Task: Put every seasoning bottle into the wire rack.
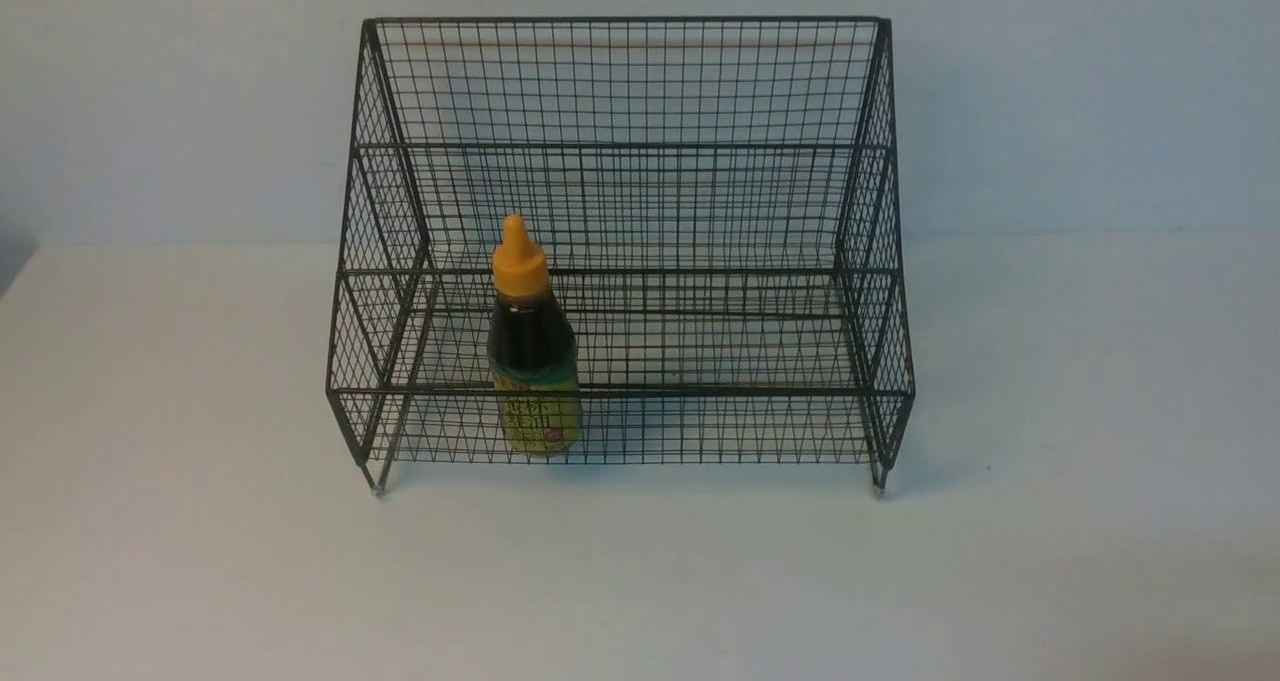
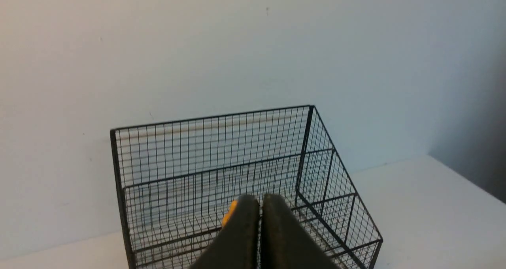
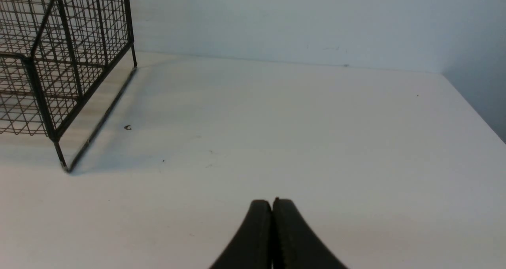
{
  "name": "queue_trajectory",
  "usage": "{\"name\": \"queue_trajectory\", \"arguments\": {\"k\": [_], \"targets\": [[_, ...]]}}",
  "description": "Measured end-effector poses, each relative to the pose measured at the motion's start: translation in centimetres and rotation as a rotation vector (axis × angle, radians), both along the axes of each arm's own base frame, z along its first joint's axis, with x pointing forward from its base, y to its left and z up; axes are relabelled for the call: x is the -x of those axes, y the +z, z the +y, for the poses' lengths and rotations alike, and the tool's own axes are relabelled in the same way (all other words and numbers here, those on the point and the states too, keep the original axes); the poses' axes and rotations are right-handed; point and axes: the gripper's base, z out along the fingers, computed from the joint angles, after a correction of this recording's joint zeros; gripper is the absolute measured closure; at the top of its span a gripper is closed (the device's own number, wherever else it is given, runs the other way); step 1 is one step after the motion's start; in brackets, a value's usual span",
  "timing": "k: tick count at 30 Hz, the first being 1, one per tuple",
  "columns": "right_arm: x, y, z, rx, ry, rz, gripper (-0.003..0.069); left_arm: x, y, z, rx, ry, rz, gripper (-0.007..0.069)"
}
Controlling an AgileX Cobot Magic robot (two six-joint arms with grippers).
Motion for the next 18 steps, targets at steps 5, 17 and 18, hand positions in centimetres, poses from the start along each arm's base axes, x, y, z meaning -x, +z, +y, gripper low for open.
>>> {"name": "queue_trajectory", "arguments": {"k": [5,17,18], "targets": [[0.0,0.0,0.0,0.000,0.000,0.000,0.0674,2.2,0.3,1.0,0.022,0.004,-0.065,0.0629],[0.0,0.0,0.0,0.000,0.000,0.000,0.0674,2.8,-3.5,1.7,-0.077,0.061,0.010,0.0629],[0.0,0.0,0.0,0.000,0.000,0.000,0.0674,2.7,-5.5,1.7,-0.092,0.101,0.014,0.0629]]}}
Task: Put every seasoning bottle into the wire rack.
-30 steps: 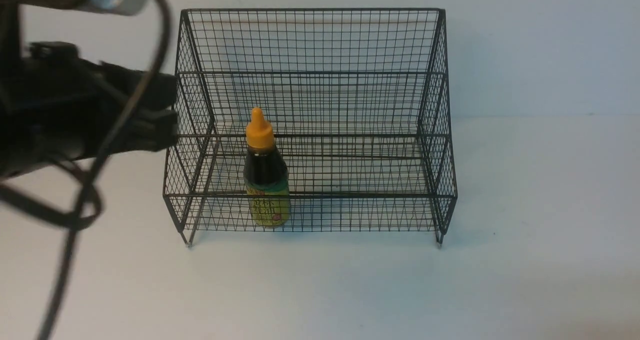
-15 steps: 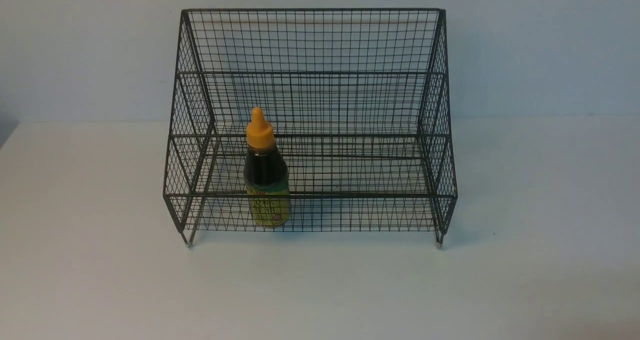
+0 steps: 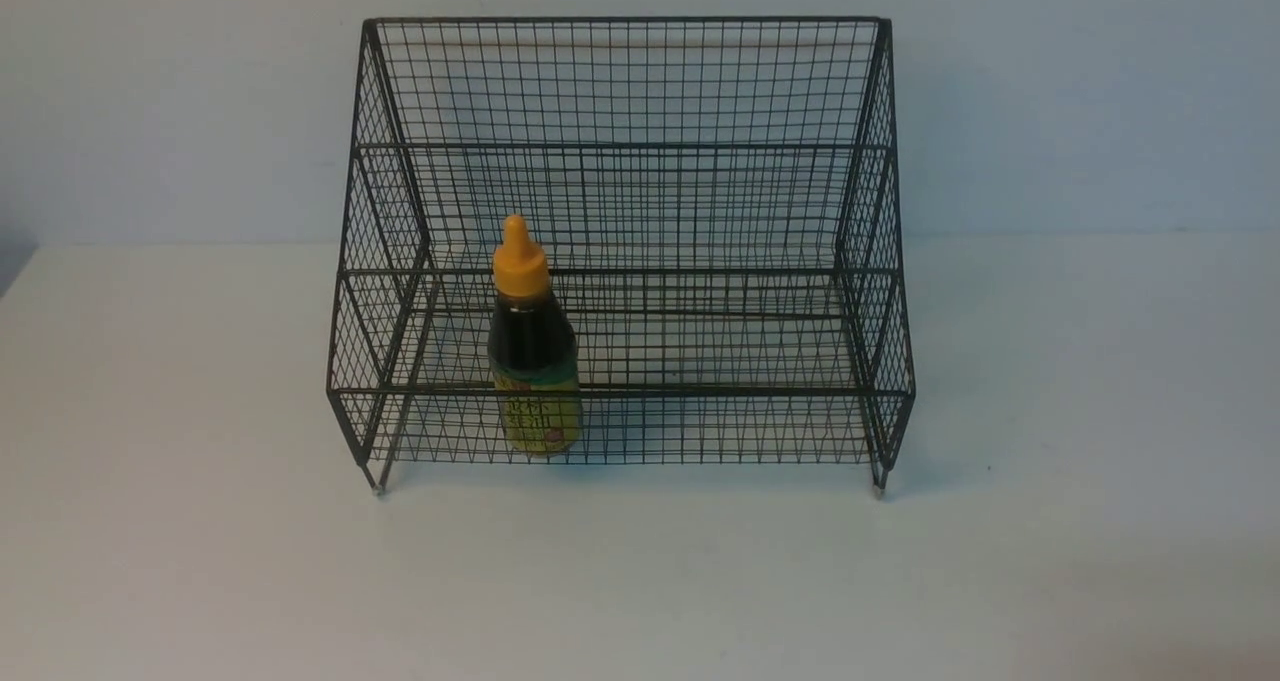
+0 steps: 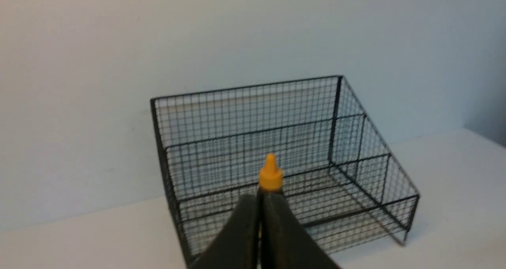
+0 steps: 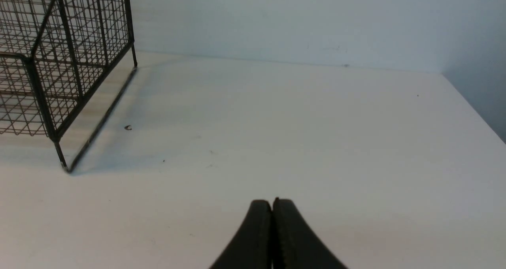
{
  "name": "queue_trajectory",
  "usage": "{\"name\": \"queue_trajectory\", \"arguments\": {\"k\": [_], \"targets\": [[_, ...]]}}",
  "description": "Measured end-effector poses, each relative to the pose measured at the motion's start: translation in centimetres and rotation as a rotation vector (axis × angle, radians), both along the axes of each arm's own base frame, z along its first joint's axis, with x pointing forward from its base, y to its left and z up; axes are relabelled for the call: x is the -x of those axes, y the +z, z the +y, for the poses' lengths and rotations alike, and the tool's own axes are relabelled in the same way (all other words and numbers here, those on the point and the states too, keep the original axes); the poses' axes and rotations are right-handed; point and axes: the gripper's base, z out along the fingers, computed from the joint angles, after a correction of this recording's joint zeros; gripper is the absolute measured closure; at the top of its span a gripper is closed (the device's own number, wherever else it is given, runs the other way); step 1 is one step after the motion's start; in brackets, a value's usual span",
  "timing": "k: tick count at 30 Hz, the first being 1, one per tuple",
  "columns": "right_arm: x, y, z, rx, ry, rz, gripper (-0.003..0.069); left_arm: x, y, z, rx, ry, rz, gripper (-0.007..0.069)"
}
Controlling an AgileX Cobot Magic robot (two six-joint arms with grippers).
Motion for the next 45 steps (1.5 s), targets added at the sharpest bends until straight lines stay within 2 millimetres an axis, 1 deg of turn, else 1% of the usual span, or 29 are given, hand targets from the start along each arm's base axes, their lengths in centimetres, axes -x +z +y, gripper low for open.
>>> {"name": "queue_trajectory", "arguments": {"k": [1,2,3,4,5,7,9,10,11,12,14,16,21,45], "targets": [[0.0,0.0,0.0,0.000,0.000,0.000,0.0674,-0.2,-0.5,-0.1,-0.003,0.004,0.001,0.0629],[0.0,0.0,0.0,0.000,0.000,0.000,0.0674,-0.3,-2.0,-0.1,-0.009,0.031,-0.004,0.0629],[0.0,0.0,0.0,0.000,0.000,0.000,0.0674,-0.6,-4.0,-0.1,-0.020,0.065,-0.005,0.0629],[0.0,0.0,0.0,0.000,0.000,0.000,0.0674,-0.7,-5.3,-0.2,-0.023,0.088,-0.011,0.0629],[0.0,0.0,0.0,0.000,0.000,0.000,0.0674,-1.0,-7.7,-0.2,-0.022,0.129,-0.018,0.0629],[0.0,0.0,0.0,0.000,0.000,0.000,0.0674,-1.6,-10.3,-0.2,-0.008,0.173,-0.018,0.0629],[0.0,0.0,0.0,-0.001,0.000,0.000,0.0674,-2.5,-13.4,-0.1,0.003,0.224,0.026,0.0629],[0.0,0.0,0.0,-0.002,0.000,0.000,0.0674,-2.7,-14.3,-0.1,0.003,0.236,0.045,0.0629],[0.0,0.0,0.0,-0.002,0.000,0.000,0.0674,-3.1,-15.6,-0.1,0.000,0.255,0.077,0.0629],[0.0,0.0,0.0,-0.003,0.000,0.000,0.0674,-3.4,-17.4,0.0,-0.011,0.272,0.127,0.0629],[0.0,0.0,0.0,-0.004,0.000,0.000,0.0674,-3.6,-19.4,0.1,-0.042,0.281,0.180,0.0629],[0.0,0.0,0.0,-0.004,0.000,0.000,0.0674,-3.6,-20.4,0.2,-0.086,0.286,0.205,0.0629],[0.0,0.0,0.0,-0.005,0.000,0.000,0.0674,-3.6,-20.4,0.3,-0.122,0.283,0.198,0.0629],[0.0,0.0,0.0,-0.005,0.000,0.000,0.0674,-3.6,-20.4,0.3,-0.126,0.284,0.197,0.0629]]}}
